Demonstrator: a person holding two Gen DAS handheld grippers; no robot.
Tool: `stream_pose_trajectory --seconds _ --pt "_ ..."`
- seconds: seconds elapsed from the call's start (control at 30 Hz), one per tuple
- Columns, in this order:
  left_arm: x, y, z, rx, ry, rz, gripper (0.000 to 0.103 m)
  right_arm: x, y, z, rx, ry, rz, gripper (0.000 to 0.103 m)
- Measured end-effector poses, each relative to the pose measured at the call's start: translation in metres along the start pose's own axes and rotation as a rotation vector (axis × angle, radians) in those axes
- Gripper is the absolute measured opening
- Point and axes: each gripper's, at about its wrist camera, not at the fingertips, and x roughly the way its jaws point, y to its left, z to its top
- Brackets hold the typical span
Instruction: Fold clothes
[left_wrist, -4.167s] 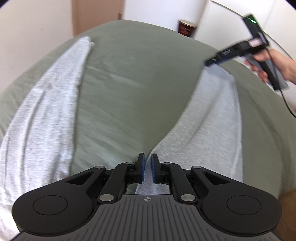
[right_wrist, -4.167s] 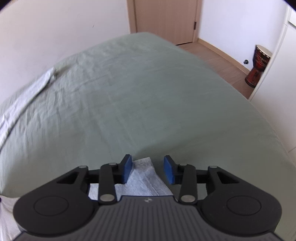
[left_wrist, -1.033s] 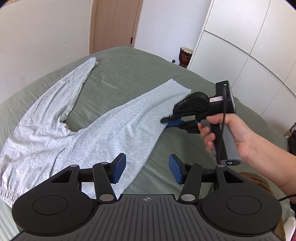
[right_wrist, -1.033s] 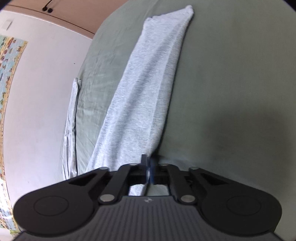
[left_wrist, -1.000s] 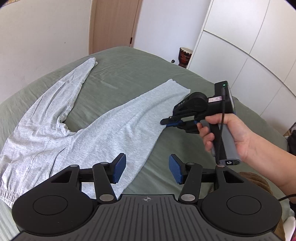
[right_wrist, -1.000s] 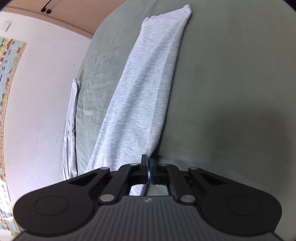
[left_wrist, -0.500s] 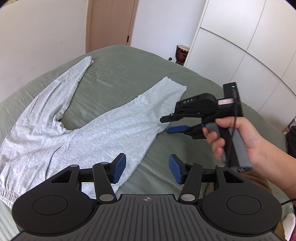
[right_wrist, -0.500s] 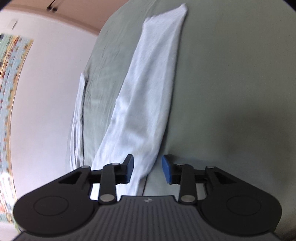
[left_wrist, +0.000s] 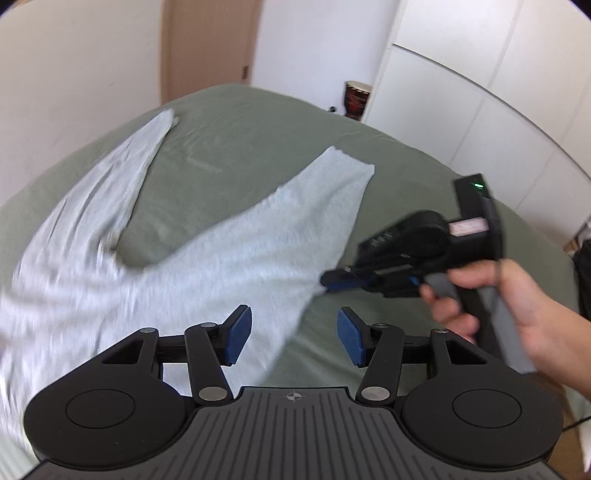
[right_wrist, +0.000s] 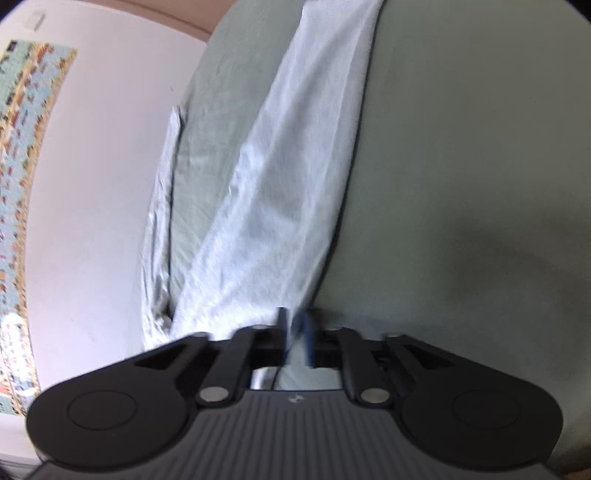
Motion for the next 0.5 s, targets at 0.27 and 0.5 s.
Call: stream_pose_trajectory --seconds 0.27,0.5 --pt "0.082 0.060 0.077 0.173 0.084 -0.112 0.052 -0.001 -0.026 0.045 0.062 -0.064 -0.001 0.022" --pt "0.148 0.080 0.089 0.211 0.229 -0.156 0.052 0.016 -0.028 0.074 0.078 -0.075 0.018 0.022"
